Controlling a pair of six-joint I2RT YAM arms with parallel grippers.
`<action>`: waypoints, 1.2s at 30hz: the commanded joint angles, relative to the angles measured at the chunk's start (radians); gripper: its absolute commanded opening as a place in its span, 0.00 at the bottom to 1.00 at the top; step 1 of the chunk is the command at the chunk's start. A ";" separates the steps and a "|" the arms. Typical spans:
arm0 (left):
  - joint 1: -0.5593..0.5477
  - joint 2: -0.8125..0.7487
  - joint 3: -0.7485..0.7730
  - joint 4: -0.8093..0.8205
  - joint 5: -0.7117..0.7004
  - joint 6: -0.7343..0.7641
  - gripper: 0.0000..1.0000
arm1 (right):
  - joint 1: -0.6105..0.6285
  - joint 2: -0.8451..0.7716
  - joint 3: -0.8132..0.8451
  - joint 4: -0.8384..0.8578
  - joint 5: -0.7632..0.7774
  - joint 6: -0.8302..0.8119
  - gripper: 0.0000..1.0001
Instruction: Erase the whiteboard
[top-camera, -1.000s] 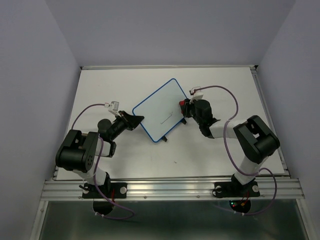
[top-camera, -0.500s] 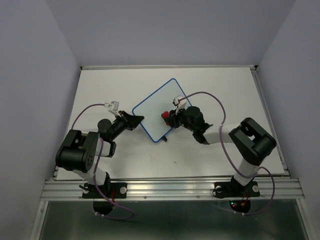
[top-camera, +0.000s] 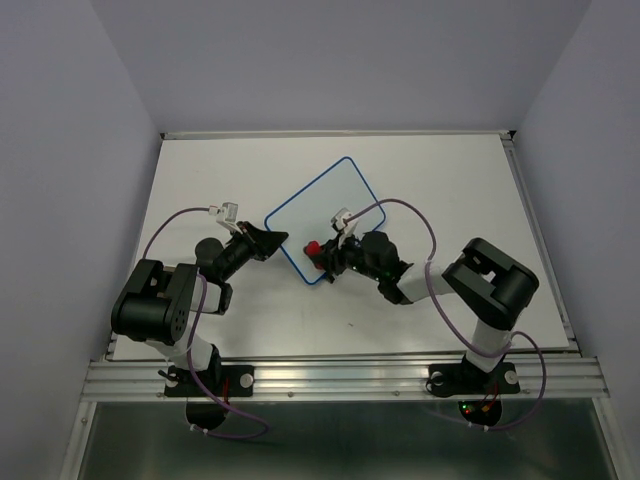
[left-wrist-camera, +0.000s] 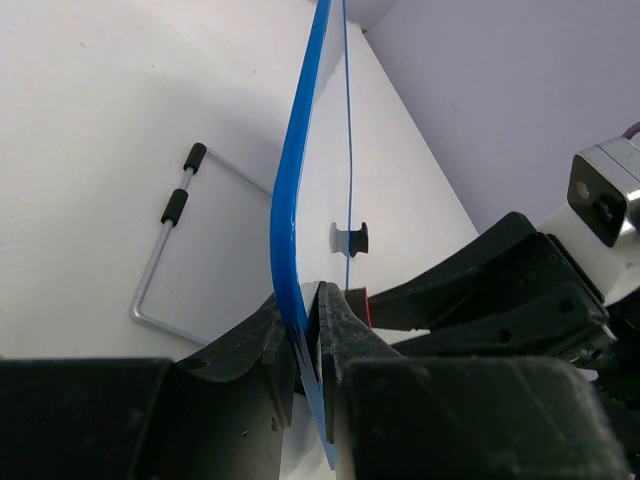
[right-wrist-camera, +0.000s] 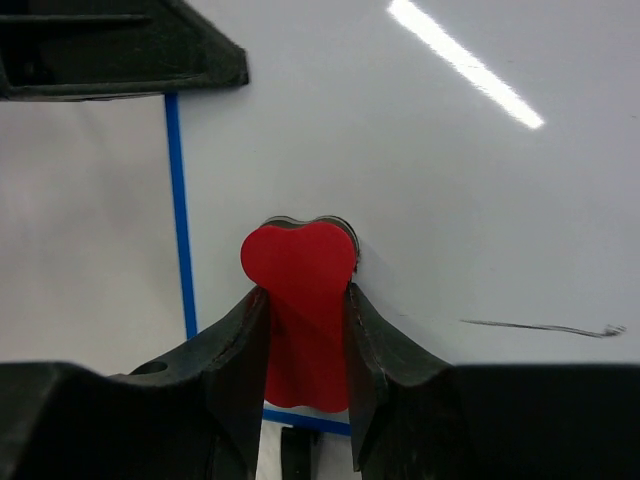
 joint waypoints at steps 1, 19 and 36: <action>-0.005 0.027 -0.013 0.178 -0.008 0.100 0.00 | -0.088 0.010 -0.047 0.099 0.140 0.043 0.01; -0.005 0.040 0.003 0.161 0.003 0.097 0.00 | -0.286 0.036 -0.047 0.139 0.012 0.054 0.01; -0.006 0.041 0.003 0.159 0.003 0.100 0.00 | -0.051 0.101 -0.008 0.124 -0.040 -0.004 0.01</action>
